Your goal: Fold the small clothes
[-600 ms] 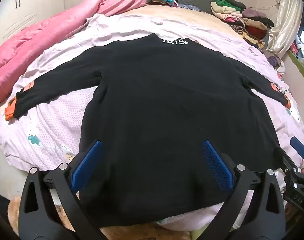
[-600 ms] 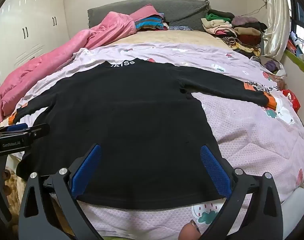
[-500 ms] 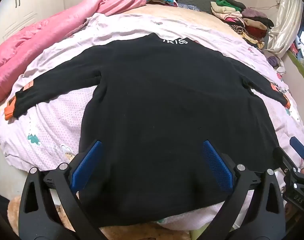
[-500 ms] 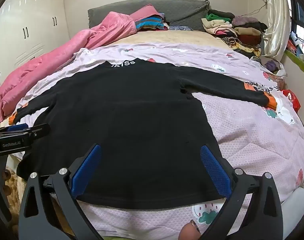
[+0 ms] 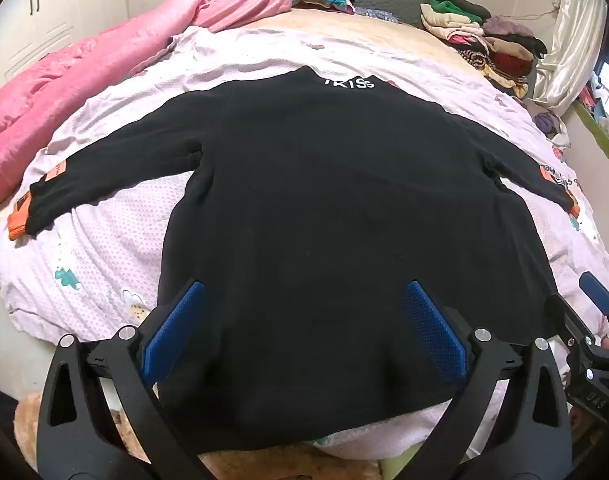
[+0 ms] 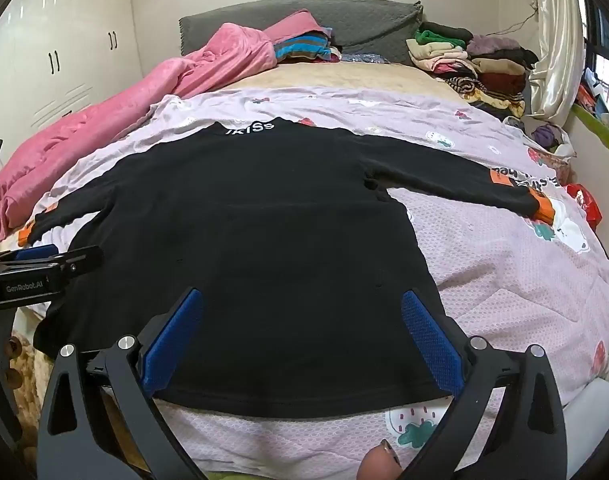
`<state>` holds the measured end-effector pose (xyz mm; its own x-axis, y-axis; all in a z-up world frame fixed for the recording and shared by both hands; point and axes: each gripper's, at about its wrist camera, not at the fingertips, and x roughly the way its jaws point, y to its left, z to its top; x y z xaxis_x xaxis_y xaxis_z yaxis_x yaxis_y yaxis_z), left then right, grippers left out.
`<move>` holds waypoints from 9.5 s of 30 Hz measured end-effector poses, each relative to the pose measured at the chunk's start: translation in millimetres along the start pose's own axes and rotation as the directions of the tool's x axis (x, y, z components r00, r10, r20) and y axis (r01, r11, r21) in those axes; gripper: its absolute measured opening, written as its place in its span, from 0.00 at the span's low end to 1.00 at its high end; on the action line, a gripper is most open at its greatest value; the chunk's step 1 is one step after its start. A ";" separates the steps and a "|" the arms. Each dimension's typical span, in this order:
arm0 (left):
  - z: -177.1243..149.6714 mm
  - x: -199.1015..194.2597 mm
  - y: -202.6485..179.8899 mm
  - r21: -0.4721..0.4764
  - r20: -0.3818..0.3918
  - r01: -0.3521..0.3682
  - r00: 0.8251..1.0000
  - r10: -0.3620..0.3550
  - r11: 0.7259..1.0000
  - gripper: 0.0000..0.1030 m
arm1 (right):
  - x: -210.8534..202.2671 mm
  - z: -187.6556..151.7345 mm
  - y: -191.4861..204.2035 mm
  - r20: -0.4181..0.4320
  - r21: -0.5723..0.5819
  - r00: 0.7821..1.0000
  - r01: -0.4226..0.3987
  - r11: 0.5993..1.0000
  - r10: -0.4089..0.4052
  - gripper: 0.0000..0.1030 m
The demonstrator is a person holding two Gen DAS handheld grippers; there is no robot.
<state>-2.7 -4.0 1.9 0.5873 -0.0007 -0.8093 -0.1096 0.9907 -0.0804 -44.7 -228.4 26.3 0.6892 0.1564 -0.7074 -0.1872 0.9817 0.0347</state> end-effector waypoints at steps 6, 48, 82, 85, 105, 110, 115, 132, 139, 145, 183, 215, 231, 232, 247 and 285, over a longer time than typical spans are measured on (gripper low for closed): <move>-2.1 0.8 1.6 0.004 0.006 0.003 1.000 -0.003 1.000 0.91 | 1.3 -3.9 2.3 0.004 -0.007 1.000 0.002 1.000 -0.002 0.96; -1.9 -0.8 3.7 0.005 0.014 0.012 1.000 -0.012 1.000 0.91 | -5.4 -3.0 6.4 0.023 -0.019 1.000 0.008 1.000 -0.008 0.96; 52.1 26.0 4.3 -0.004 0.007 0.011 1.000 -0.011 1.000 0.91 | 30.2 49.7 10.7 0.035 0.020 0.999 -0.020 1.000 0.019 0.96; 63.1 29.7 5.6 -0.015 0.008 0.024 1.000 -0.024 1.000 0.91 | 35.0 61.2 4.7 0.040 0.037 0.999 -0.019 0.999 0.017 0.96; 118.6 61.0 -24.3 0.030 0.007 0.045 0.999 -0.045 0.999 0.91 | 66.4 110.0 -56.7 0.079 0.172 0.991 0.092 0.981 -0.107 0.96; 127.5 66.4 -37.3 0.054 0.013 0.058 0.998 -0.059 0.997 0.91 | 74.8 112.7 -84.8 0.072 0.219 0.987 0.126 0.967 -0.145 0.96; 136.2 78.4 -50.4 0.067 -0.006 0.092 0.996 -0.091 0.994 0.91 | 84.8 111.9 -118.5 0.033 0.285 0.982 0.167 0.944 -0.183 0.96; 151.0 122.5 -77.6 0.089 -0.041 0.065 0.997 -0.062 0.994 0.91 | 115.0 91.1 -245.4 -0.106 0.516 0.955 0.291 0.805 -0.277 0.96; 154.2 140.2 -78.1 0.064 -0.057 0.079 0.996 -0.075 0.995 0.91 | 121.5 80.7 -291.3 -0.155 0.569 0.936 0.346 0.746 -0.316 0.96; 160.6 150.8 -83.1 0.089 -0.060 0.071 0.996 -0.066 0.993 0.91 | 132.6 69.8 -327.2 -0.179 0.668 0.944 0.325 0.670 -0.279 0.95; 171.7 91.3 23.8 -0.018 0.053 0.155 0.987 -0.154 0.988 0.91 | 83.5 178.8 -146.8 0.308 0.225 0.951 -0.062 0.972 -0.010 0.12; 150.9 148.4 88.3 -0.369 0.031 0.558 0.807 -0.590 0.743 0.91 | 167.6 128.6 77.1 0.063 -0.105 0.971 -0.224 0.969 0.231 0.30; 139.8 179.2 29.5 -0.297 -0.117 0.568 0.776 -0.620 0.768 0.43 | 103.5 89.7 24.9 0.032 -0.062 0.966 -0.255 0.965 0.257 0.59; 140.7 180.8 22.1 -0.274 -0.123 0.563 0.784 -0.609 0.780 0.38 | 101.9 89.6 17.7 0.035 -0.051 0.969 -0.244 0.969 0.245 0.59; 168.1 94.8 43.3 -0.064 0.082 0.524 0.851 -0.519 0.849 0.05 | 98.6 102.2 -34.5 0.103 0.034 0.991 -0.094 0.995 0.090 0.59; 120.5 120.5 92.6 -0.054 -0.070 0.216 0.973 -0.219 0.975 0.51 | 169.1 116.7 -22.3 -0.092 0.043 0.996 -0.001 0.999 0.005 0.74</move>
<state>154.5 104.1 -33.0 0.5398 -0.2272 -0.8106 -0.0235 0.9585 -0.2843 157.7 -211.2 -11.7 0.6212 0.1504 -0.7691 -0.1571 0.9854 0.0658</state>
